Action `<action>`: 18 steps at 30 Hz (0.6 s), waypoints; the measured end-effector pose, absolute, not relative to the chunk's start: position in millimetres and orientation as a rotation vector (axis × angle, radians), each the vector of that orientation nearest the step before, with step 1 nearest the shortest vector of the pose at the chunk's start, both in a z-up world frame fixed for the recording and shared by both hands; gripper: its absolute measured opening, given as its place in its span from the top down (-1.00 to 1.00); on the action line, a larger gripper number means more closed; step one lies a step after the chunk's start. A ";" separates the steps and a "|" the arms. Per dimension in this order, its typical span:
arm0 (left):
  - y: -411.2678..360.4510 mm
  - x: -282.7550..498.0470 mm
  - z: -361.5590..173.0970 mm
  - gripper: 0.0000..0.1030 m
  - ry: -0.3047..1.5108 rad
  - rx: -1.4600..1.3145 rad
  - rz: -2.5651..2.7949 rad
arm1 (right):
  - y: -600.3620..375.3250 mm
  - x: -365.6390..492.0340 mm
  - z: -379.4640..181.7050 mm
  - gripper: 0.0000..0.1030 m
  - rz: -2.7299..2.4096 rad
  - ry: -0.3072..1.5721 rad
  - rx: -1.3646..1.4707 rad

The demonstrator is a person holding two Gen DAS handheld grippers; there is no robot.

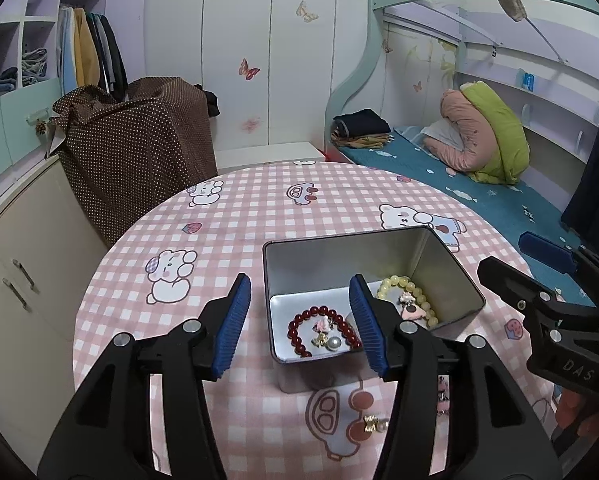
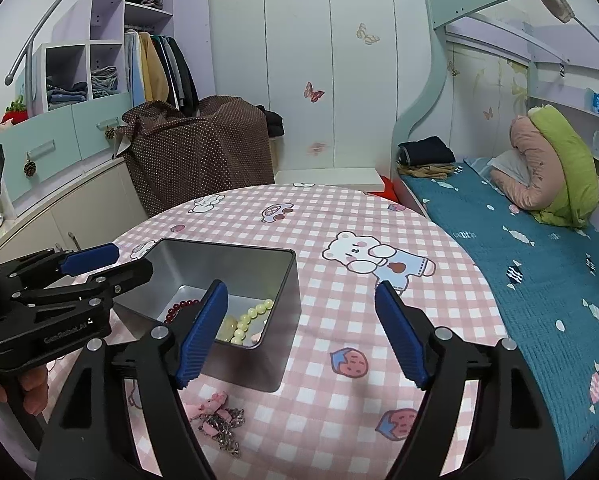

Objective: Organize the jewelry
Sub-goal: 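Move both tools to the remaining charms while the left tool grasps a small gold charm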

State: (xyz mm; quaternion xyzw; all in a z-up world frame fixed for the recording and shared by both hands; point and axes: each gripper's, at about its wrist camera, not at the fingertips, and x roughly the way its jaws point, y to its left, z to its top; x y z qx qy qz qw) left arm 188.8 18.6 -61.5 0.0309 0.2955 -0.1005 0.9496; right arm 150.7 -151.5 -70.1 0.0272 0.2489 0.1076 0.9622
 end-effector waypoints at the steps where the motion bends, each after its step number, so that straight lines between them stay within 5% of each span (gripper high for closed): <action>1: 19.3 185.1 -61.4 -0.07 0.598 0.064 -0.207 | -152.1 149.5 -70.0 -0.43 0.218 0.504 0.055; 18: 18.1 135.4 -97.2 -0.26 0.658 0.131 -0.270 | -167.1 123.2 -91.1 -0.51 0.166 0.563 0.082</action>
